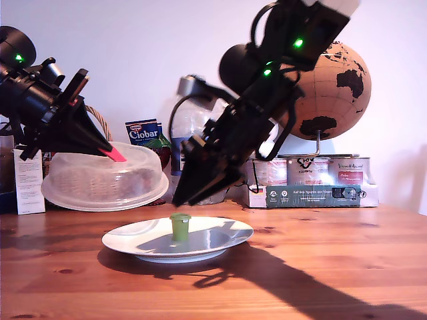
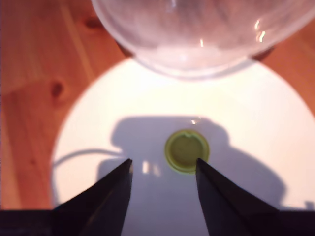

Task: Lift the plastic dome with your left arm while removing the green coffee capsule from the plate using your right arm.

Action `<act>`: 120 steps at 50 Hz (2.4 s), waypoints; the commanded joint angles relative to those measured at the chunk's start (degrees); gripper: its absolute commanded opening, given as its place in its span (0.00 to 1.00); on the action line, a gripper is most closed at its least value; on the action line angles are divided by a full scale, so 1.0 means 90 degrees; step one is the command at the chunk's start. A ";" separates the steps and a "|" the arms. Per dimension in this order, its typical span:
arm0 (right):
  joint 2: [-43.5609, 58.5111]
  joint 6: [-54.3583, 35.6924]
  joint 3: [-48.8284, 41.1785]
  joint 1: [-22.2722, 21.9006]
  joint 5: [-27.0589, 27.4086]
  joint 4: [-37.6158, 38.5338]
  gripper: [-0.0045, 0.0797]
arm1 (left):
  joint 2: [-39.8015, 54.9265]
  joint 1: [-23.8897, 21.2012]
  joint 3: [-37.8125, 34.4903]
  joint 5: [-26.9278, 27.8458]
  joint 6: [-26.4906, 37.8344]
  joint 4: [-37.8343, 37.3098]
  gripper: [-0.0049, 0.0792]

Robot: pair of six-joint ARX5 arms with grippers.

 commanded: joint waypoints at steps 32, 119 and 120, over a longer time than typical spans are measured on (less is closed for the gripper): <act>0.0746 0.0204 0.0002 0.0002 0.0000 0.1044 0.49 | -0.0049 0.0019 -0.0022 0.0019 0.0049 0.0046 0.03; 0.0566 0.0576 0.0197 -0.0219 -0.0112 0.0882 0.36 | -0.0049 0.0019 -0.0022 0.0039 0.0044 0.0044 0.03; 0.0551 0.0571 0.0197 -0.0233 -0.0107 0.0857 0.36 | -0.0049 0.0019 -0.0022 0.0039 0.0044 0.0041 0.03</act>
